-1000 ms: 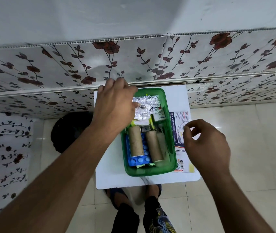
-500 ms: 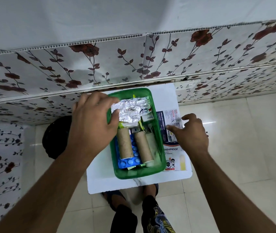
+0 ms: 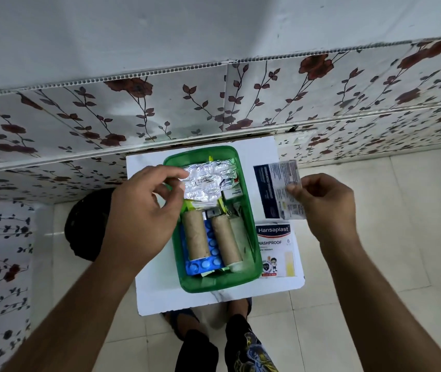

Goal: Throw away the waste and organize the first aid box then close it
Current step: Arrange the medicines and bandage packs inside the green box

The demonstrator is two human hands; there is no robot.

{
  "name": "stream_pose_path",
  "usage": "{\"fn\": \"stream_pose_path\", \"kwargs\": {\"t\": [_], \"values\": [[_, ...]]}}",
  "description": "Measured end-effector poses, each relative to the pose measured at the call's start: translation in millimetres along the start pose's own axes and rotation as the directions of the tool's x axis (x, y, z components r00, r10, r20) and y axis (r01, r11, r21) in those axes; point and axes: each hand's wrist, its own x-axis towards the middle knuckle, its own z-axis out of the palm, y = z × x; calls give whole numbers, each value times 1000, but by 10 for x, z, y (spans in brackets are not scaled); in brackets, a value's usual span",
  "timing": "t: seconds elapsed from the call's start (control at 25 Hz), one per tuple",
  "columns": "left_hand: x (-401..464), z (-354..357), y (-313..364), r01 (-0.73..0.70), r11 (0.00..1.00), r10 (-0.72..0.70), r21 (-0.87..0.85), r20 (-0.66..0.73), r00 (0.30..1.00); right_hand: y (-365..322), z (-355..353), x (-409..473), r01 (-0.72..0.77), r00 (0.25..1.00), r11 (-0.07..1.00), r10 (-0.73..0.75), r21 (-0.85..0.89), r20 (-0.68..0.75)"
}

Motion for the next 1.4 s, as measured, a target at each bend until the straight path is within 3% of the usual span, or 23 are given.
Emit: {"fn": "stream_pose_path", "kwargs": {"t": [0.04, 0.12, 0.2, 0.24, 0.32, 0.4, 0.48, 0.6, 0.68, 0.76, 0.8, 0.88, 0.96, 1.08, 1.28, 1.4], "values": [[23, -19, 70, 150, 975, -139, -162, 76, 987, -145, -29, -133, 77, 997, 993, -79, 90, 21], [70, -49, 163, 458, 790, -347, -408, 320, 882, -356, 7, -446, 379, 924, 925, -380, 27, 42], [100, -72, 181, 627, 608, -411, -487, 482, 773, -409, 185, -695, 708, 706, 688, -698, -161, 119], [101, -74, 180, 647, 565, -415, -512, 502, 759, -363, 303, -746, 804, 587, 549, -794, -228, 160], [130, -56, 150, 611, 595, -441, -522, 425, 791, -261, 523, -702, 877, 436, 357, -872, -321, 222], [220, -19, 74, 528, 753, -453, -392, 272, 849, -223, 687, -596, 882, 396, 284, -878, -375, 268], [335, 47, 16, 392, 908, -370, -145, 159, 915, -222, 763, -524, 876, 412, 267, -846, -401, 338], [455, 157, 0, 195, 967, -212, 165, 97, 972, -196, 674, -504, 851, 488, 331, -786, -408, 380], [470, 189, -25, 82, 947, -113, 312, 81, 990, -99, 495, -489, 758, 631, 512, -733, -404, 255], [452, 191, -60, -11, 905, -30, 426, 89, 996, 105, 277, -430, 570, 807, 707, -578, -419, 123], [435, 189, -66, -41, 885, -3, 463, 95, 996, 228, 177, -389, 455, 880, 771, -466, -446, 91], [400, 187, -67, -81, 857, 33, 509, 102, 994, 470, 32, -340, 238, 969, 803, -234, -547, 79], [369, 165, -87, -100, 841, 62, 532, 89, 994, 640, -21, -365, 92, 995, 760, -43, -644, 92], [292, 93, -166, -55, 902, 60, 429, 3, 998, 792, -17, -397, -8, 991, 717, 99, -697, 90], [135, -33, -270, 4, 958, 31, 285, -118, 992, 747, -71, -364, -136, 978, 768, 203, -626, 37], [46, -87, -331, 70, 974, -35, 217, -159, 987, 543, -138, -392, -153, 985, 838, 174, -523, -9]]}}
